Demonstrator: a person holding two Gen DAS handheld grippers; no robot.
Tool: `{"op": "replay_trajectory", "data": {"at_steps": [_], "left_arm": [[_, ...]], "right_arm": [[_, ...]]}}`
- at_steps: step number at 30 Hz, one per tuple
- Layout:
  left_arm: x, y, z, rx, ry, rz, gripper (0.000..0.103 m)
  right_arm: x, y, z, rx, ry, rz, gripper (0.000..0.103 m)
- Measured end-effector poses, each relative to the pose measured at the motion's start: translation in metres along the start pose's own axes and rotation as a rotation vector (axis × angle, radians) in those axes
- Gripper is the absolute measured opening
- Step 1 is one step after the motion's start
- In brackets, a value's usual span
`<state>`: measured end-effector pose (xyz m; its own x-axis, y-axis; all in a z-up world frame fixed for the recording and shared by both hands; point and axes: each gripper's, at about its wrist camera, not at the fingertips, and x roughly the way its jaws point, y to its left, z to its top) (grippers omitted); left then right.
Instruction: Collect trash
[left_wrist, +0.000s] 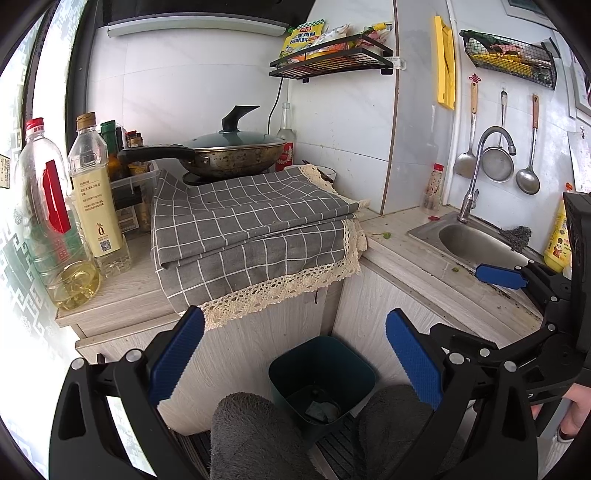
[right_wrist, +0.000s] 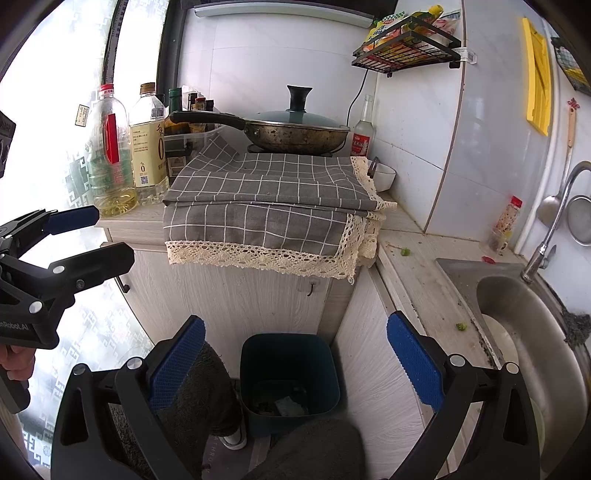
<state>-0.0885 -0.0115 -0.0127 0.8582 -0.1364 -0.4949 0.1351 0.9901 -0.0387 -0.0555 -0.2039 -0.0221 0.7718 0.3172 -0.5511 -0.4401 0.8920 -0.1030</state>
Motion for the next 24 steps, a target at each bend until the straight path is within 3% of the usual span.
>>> {"op": "replay_trajectory", "data": {"at_steps": [24], "left_arm": [[0.0007,0.0016,-0.0004,-0.003,0.002,-0.001,0.1]], "right_arm": [[-0.0007,0.0003,-0.0002,-0.005,-0.003,0.005,0.1]]}}
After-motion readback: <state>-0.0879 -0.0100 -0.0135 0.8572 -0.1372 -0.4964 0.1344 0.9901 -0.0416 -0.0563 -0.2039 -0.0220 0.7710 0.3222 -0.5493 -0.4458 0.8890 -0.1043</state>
